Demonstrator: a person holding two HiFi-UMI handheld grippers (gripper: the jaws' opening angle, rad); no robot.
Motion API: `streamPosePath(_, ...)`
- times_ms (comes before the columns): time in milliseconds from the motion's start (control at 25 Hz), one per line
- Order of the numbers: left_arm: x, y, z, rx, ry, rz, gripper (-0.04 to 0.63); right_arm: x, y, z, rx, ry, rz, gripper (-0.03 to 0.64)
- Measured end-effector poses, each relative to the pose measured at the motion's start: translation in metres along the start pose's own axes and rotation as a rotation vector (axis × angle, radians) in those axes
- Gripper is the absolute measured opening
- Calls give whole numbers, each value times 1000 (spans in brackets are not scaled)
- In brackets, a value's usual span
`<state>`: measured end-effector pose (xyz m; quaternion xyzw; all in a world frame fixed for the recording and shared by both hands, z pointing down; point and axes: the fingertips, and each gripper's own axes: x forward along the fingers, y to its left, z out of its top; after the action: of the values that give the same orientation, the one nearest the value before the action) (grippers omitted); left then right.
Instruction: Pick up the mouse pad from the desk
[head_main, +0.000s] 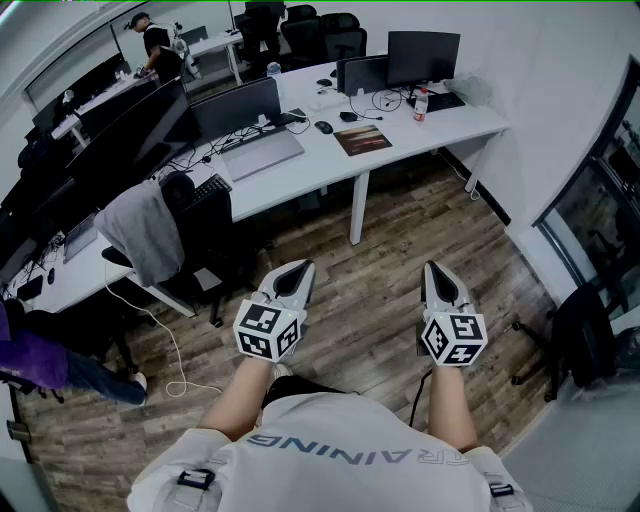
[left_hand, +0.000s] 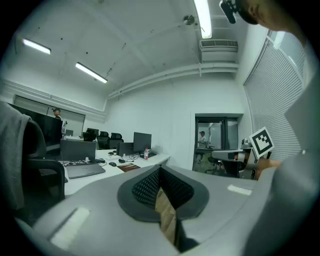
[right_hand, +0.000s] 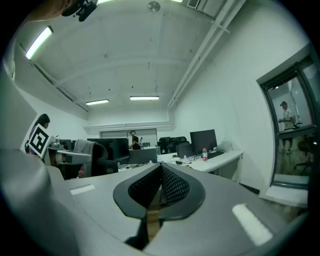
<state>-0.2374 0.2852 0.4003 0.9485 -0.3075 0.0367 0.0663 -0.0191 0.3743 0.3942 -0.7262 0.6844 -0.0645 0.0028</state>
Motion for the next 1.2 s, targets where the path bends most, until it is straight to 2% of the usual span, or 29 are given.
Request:
streamPosePath(520,0,-10,-1,-7,-3,5,0,-4,-4,1,-18,-3,20,12)
streamPosePath(640,2,-14,1,-5,-3,3,0,-8,-6,5,-6,-16,28,12)
streamPosePath(800,4,-17,1,-2,5,-3,0,-11,-9,15,9,-86,23,14)
streamPosePath(960,9,-22,2,5,9,-3,0,-4,-20,11,59,-84,21,14)
streamPosePath(1200,27,1,-1,-23,28,3,0,24,-25,2,82,-62,22,14)
